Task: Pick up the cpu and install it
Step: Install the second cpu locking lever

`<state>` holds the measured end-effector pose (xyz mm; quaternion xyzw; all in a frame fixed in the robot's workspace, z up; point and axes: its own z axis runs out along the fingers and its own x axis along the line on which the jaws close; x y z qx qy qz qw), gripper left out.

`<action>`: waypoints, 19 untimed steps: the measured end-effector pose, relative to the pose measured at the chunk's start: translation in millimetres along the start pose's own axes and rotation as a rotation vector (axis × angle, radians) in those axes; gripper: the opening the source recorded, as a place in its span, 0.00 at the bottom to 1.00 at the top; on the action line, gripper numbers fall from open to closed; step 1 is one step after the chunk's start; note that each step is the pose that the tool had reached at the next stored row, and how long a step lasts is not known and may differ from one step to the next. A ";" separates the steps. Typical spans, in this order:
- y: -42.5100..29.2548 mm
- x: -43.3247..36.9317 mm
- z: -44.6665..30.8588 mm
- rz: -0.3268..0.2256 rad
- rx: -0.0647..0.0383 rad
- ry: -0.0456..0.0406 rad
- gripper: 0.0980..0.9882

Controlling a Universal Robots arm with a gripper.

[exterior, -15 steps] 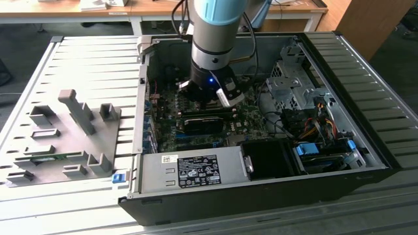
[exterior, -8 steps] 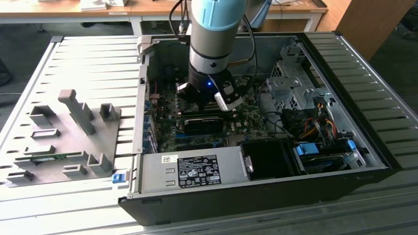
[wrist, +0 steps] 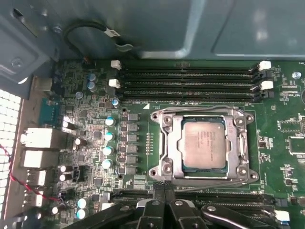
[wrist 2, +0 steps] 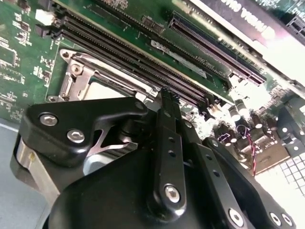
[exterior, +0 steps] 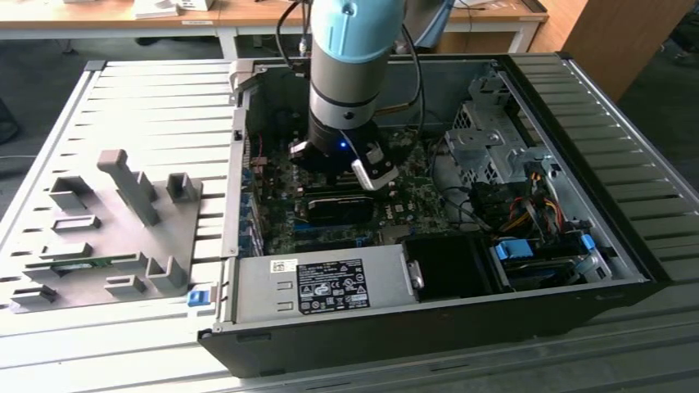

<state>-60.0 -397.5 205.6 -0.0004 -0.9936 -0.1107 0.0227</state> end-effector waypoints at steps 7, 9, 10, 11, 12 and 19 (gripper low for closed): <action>-1.4 1.6 6.0 0.000 -0.008 -0.0003 0.01; -1.6 3.5 6.7 -0.001 -0.011 -0.0007 0.01; -1.6 4.3 7.1 -0.001 -0.012 -0.0010 0.01; -1.7 4.6 7.7 -0.001 -0.013 -0.0012 0.01; -1.9 4.9 8.3 -0.001 -0.015 -0.0012 0.01; -2.3 7.3 10.3 -0.002 -0.044 -0.0018 0.01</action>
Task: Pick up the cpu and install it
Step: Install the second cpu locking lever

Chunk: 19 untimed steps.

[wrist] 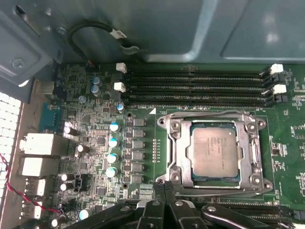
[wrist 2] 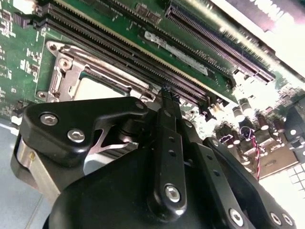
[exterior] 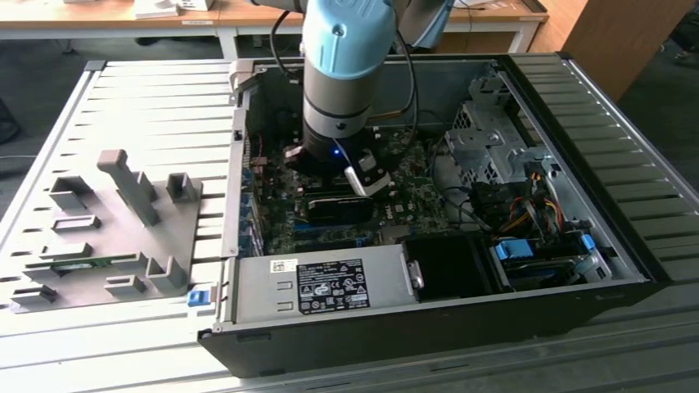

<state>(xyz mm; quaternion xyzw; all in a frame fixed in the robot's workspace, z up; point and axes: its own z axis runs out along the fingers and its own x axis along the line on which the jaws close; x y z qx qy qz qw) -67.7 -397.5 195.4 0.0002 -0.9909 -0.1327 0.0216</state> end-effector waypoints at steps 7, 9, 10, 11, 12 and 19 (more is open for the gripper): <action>-0.7 0.1 2.7 -0.001 -0.028 -0.0002 0.01; -1.0 0.0 4.0 -0.001 -0.034 -0.0003 0.01; -1.1 0.1 4.5 -0.002 -0.036 -0.0003 0.01; -1.3 0.2 4.9 -0.002 -0.037 -0.0001 0.01; -1.4 0.2 5.3 -0.002 -0.039 -0.0001 0.01; -1.4 1.4 5.1 -0.002 -0.040 -0.0001 0.01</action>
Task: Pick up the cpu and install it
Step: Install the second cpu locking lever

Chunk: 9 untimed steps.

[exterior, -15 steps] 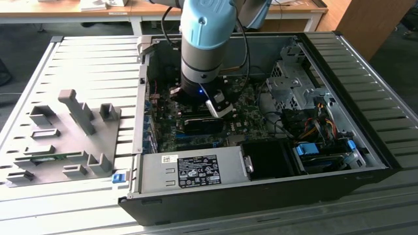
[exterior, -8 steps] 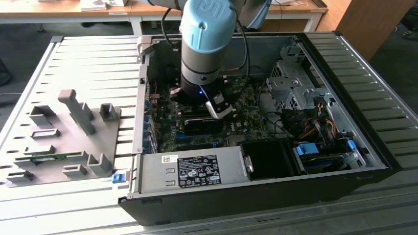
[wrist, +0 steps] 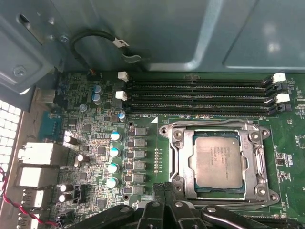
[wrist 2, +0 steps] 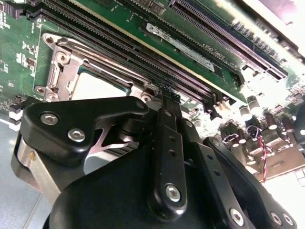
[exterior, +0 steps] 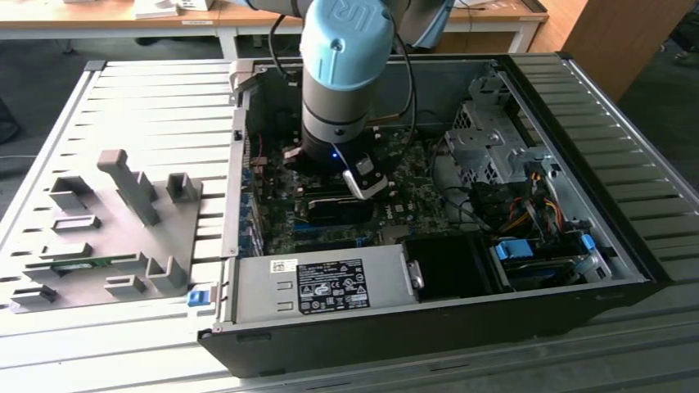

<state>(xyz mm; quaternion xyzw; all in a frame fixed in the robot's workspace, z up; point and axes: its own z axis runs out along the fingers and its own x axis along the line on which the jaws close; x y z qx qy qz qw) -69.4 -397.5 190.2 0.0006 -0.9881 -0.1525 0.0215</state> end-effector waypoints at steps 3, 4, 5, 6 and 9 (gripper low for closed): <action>1.1 0.3 -3.1 0.000 -0.001 -0.0002 0.01; 1.5 0.4 -4.4 0.000 -0.001 -0.0001 0.01; 1.8 0.4 -5.4 0.000 -0.001 -0.0001 0.01; 2.0 0.5 -6.2 0.000 -0.001 -0.0001 0.01; 3.1 0.6 -9.5 0.000 -0.001 -0.0001 0.01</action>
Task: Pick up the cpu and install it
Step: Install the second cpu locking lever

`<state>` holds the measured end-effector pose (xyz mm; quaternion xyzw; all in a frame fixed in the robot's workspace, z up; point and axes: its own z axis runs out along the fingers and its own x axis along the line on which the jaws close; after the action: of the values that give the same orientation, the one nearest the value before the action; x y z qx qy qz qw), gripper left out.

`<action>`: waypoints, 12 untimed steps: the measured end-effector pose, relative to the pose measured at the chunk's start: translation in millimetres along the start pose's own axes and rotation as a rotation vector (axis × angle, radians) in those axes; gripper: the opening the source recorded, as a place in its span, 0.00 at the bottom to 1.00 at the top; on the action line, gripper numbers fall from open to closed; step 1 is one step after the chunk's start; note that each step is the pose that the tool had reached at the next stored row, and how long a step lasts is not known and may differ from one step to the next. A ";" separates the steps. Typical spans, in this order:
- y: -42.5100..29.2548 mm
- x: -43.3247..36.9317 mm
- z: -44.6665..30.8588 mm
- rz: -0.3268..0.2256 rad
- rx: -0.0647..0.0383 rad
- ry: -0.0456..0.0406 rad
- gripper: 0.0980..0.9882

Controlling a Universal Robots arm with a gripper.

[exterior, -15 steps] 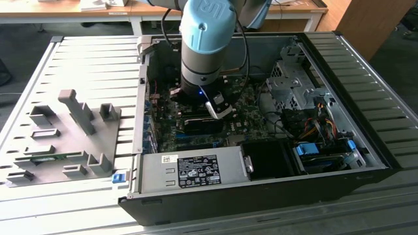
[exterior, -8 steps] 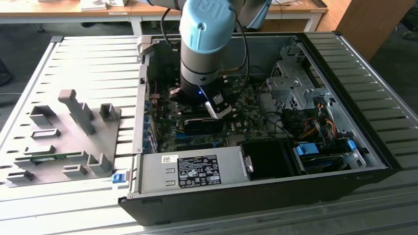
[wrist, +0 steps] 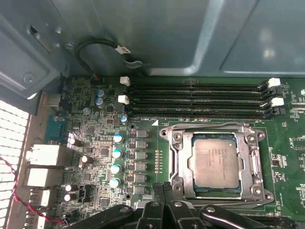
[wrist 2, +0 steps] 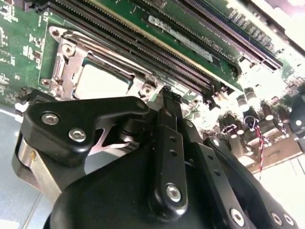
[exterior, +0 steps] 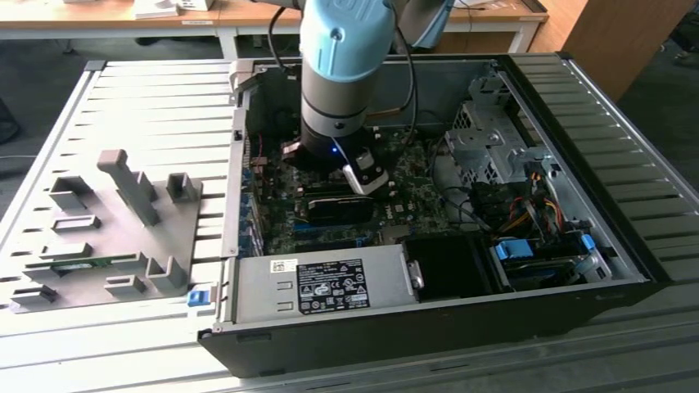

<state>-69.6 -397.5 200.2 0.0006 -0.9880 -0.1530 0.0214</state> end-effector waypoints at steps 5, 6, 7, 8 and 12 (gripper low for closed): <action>2.3 0.3 -7.3 0.000 0.000 0.0001 0.01; 2.8 0.4 -8.9 0.000 0.000 0.0000 0.01; 3.3 0.5 -10.4 0.000 -0.001 0.0000 0.01; 3.8 0.5 -11.9 0.000 -0.001 0.0001 0.01; 4.4 0.6 -13.7 0.000 -0.003 0.0000 0.01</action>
<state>-69.6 -397.5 214.6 0.0006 -0.9878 -0.1543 0.0214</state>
